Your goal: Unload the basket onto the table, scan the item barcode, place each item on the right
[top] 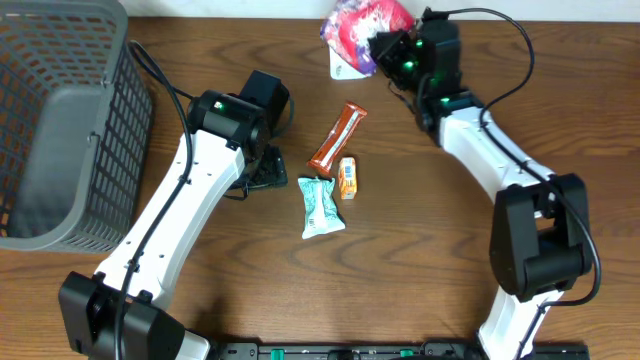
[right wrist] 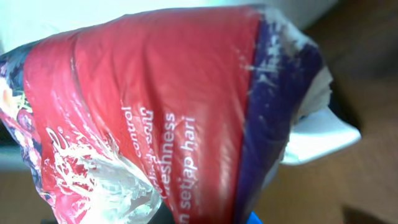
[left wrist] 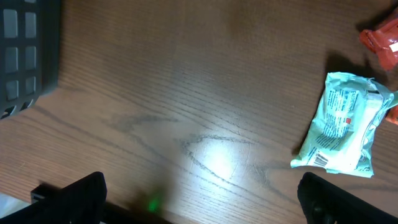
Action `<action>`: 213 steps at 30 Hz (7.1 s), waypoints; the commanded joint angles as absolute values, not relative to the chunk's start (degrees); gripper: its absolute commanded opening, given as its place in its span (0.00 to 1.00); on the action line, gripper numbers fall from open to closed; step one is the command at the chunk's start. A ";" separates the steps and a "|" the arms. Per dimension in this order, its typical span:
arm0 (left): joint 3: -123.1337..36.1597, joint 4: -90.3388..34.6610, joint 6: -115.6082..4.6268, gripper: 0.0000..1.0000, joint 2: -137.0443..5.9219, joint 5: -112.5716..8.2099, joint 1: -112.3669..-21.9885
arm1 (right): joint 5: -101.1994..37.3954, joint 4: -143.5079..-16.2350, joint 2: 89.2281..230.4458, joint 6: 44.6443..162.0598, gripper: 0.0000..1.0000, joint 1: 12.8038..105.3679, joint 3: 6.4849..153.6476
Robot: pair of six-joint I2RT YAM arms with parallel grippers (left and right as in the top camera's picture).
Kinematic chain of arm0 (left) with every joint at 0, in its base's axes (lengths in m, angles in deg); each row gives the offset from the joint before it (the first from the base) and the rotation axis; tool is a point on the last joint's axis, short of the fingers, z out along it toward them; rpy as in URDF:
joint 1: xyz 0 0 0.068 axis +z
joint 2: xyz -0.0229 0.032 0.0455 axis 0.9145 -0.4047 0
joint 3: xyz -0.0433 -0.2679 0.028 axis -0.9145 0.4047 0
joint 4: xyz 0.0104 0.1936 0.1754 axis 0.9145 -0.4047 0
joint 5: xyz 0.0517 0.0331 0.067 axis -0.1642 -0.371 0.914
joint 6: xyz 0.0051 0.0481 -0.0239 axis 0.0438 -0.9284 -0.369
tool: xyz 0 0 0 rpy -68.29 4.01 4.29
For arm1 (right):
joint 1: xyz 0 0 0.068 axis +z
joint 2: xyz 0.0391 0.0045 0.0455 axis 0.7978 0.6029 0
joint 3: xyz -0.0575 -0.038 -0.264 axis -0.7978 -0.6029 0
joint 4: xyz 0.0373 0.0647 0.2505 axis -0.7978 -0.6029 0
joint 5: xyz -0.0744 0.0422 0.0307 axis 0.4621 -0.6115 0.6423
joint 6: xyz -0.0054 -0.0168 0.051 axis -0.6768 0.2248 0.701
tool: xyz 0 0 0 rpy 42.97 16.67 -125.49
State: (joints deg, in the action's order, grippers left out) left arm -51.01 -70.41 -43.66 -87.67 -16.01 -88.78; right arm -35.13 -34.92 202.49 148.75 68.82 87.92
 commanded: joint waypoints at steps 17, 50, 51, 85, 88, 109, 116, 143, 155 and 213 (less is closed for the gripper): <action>-51.14 -70.73 -42.98 0.98 -88.11 -15.07 -88.74 | -29.90 -45.24 219.25 141.40 0.01 69.76 112.16; -51.14 -70.73 -42.98 0.98 -88.11 -15.07 -88.74 | -19.26 -88.54 207.04 123.26 0.99 35.80 112.16; -51.14 -70.73 -42.98 0.98 -88.11 -15.07 -88.74 | -23.87 -88.17 207.04 120.90 0.99 36.54 112.16; -51.14 -70.73 -42.98 0.98 -88.11 -15.07 -88.74 | -32.09 -113.26 207.08 113.21 0.88 78.07 105.91; -51.14 -70.73 -42.98 0.98 -88.11 -15.07 -88.74 | -32.09 -110.11 207.08 113.80 0.88 79.62 102.41; -51.14 -70.73 -43.00 0.98 -88.11 -15.07 -88.74 | -14.43 -113.35 206.80 116.77 0.01 77.22 103.27; -51.14 -70.73 -42.98 0.98 -88.11 -15.07 -88.74 | 7.04 -116.86 206.97 125.60 0.01 77.28 106.26; -51.14 -70.73 -42.98 0.98 -88.11 -15.07 -88.74 | -4.15 -102.09 208.35 124.51 0.99 86.35 97.50; -51.14 -70.73 -42.98 0.98 -88.11 -15.07 -88.74 | -3.43 -112.69 208.15 124.12 0.50 78.92 107.42; -51.14 -70.73 -42.98 0.98 -88.11 -15.07 -88.74 | -34.32 -85.02 208.26 120.68 0.55 70.64 85.28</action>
